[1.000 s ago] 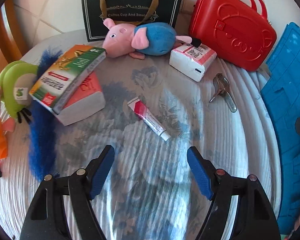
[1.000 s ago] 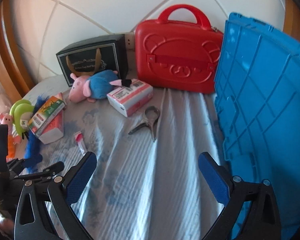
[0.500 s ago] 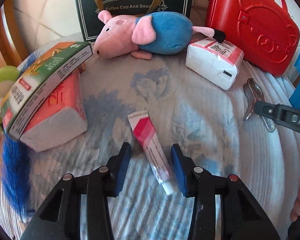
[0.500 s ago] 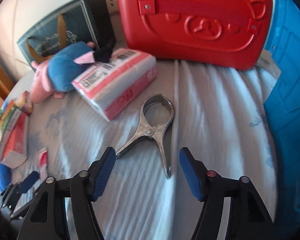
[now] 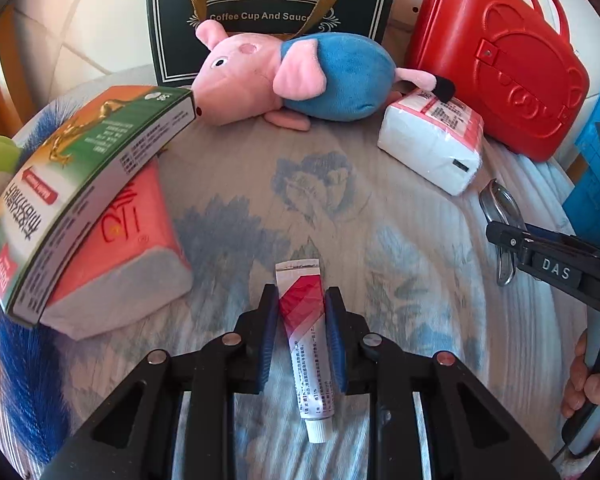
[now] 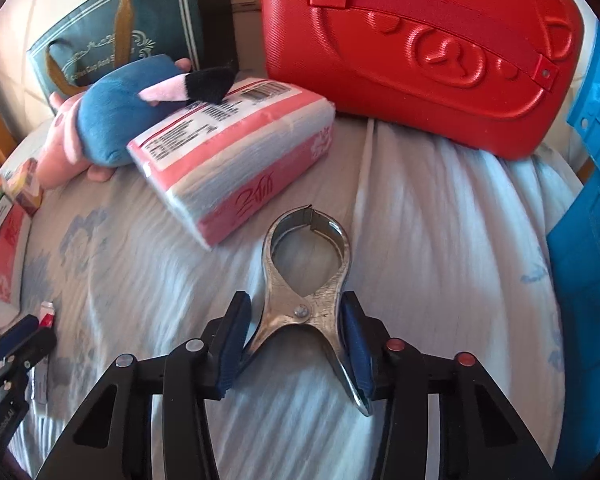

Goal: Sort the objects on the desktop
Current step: 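Grasp the red-and-white ointment tube with left tool while right grasps the steel nail clipper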

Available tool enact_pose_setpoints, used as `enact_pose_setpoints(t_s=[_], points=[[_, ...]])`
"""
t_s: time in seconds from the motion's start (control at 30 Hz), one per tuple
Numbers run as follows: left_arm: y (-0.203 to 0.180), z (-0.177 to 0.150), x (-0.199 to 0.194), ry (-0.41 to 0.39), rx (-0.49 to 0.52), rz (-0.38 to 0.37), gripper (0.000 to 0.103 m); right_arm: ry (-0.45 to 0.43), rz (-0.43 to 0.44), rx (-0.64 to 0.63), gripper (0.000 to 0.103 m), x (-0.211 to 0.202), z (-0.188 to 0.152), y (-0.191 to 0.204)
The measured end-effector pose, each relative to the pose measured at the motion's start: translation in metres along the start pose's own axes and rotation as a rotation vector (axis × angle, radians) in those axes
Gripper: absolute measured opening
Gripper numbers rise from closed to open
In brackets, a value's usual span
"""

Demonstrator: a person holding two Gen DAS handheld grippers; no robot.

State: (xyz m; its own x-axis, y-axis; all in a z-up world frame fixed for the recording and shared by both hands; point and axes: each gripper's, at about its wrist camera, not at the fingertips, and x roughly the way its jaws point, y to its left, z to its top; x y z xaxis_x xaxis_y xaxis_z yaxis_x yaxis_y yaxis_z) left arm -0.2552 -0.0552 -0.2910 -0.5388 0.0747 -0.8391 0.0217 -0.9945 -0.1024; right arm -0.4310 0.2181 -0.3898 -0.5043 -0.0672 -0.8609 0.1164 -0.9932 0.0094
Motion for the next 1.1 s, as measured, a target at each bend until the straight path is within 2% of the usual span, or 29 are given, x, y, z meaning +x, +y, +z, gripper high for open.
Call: enact_pose_setpoints(t_s=[0.17, 0.4, 0.47, 0.7, 0.8, 0.9, 1.1], points=[[-0.010, -0.004, -0.009, -0.003, 0.026, 0.009, 0.023, 0.002, 0.038, 0.009, 0.037, -0.016, -0.014, 0.002], [-0.017, 0.007, -0.025, -0.054, 0.037, -0.003, 0.023, -0.006, 0.083, -0.020, 0.037, -0.039, -0.025, 0.012], [-0.018, 0.013, -0.024, -0.062, 0.046, -0.008, 0.008, -0.023, 0.086, -0.025, 0.037, -0.046, -0.028, 0.016], [-0.022, 0.017, -0.050, -0.079, 0.051, -0.015, 0.008, -0.097, 0.090, -0.058, 0.037, -0.095, -0.021, 0.021], [-0.010, 0.014, -0.056, -0.027, 0.006, -0.056, 0.008, -0.105, 0.098, -0.061, 0.037, -0.111, -0.025, 0.021], [0.000, 0.008, -0.050, 0.045, -0.015, -0.044, 0.009, -0.090, 0.112, -0.051, 0.037, -0.115, -0.034, 0.020], [-0.011, 0.005, -0.029, 0.090, 0.006, -0.067, 0.009, -0.026, 0.145, -0.035, 0.037, -0.092, -0.043, 0.023]])
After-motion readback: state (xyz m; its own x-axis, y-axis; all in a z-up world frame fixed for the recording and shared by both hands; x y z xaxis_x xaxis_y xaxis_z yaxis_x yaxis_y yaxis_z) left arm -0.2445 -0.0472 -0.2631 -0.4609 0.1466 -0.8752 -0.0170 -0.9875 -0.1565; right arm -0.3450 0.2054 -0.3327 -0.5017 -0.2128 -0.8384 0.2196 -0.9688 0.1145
